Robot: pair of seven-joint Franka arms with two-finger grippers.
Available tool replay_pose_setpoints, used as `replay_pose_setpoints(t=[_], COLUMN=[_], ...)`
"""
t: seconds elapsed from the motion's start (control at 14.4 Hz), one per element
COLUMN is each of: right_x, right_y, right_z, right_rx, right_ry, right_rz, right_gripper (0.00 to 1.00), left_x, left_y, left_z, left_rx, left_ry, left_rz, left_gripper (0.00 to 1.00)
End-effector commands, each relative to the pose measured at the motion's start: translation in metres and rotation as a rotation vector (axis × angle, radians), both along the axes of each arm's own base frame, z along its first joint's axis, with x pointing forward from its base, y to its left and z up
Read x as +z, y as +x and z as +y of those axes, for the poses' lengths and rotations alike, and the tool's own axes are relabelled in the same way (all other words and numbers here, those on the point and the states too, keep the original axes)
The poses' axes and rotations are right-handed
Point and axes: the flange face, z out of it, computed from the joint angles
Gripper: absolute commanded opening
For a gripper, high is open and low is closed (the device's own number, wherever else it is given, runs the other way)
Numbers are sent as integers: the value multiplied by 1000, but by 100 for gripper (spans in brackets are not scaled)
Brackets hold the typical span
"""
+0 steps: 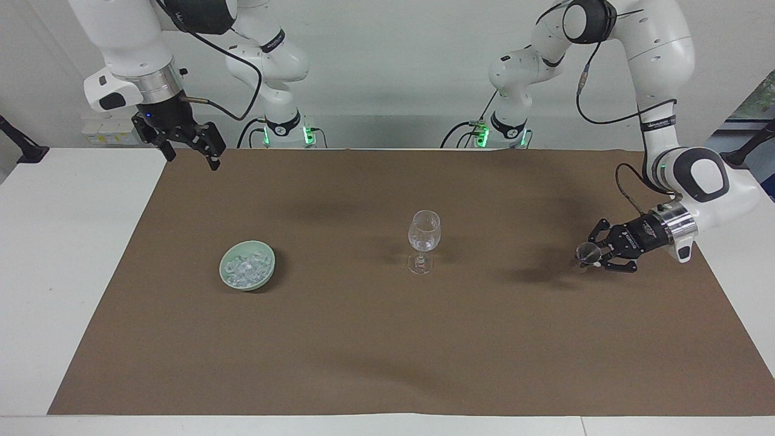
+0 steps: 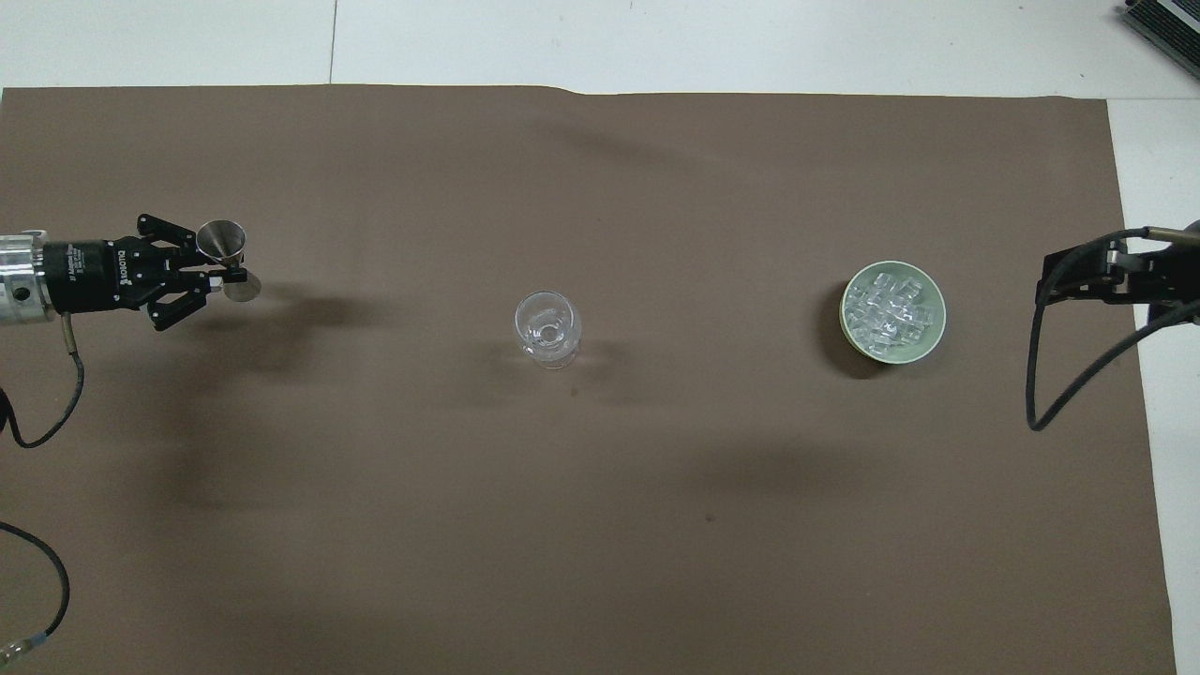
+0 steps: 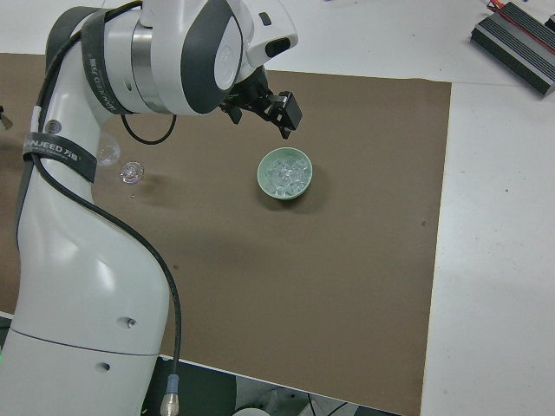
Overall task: Pour wine and add ice with both arms
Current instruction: 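Lower the cup with the left gripper while the right gripper reaches the ice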
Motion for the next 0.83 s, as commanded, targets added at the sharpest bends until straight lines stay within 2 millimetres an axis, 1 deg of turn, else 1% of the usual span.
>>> replay_pose_setpoints(t=[0.0,0.07,0.14,0.28,0.42,0.56,0.69,0.76], right_x=[-20,-31,-45,-70,-91,-113,-135,-146], right_y=[0,5,8,12,20,33,46,53], right_z=[-1,1,1,3,2,3,8,9], right_rx=[34,39,50,70,76,88,96,100], right_ry=[20,20,20,20,20,22,25,26], right_rz=[-8,-13,-12,-30,-39,-47,-65,-73], right_gripper=[100,100,100,100,100,100,100,100], left_x=[-15,-25,-32,-37,-42,-48,-51,-57], left_y=[-11,-15,-19,-22,-25,-28,-31,-35], left_z=[-6,-7,-7,-8,-4,-5,-5,-8], left_rx=[23,42,57,67,82,83,74,72], left_ry=[-71,-88,-91,-99,-109,-102,-90,-87], left_rz=[-34,-30,-35,-37,-42,-63,-88,-84], left_gripper=[0,0,0,0,0,0,0,0])
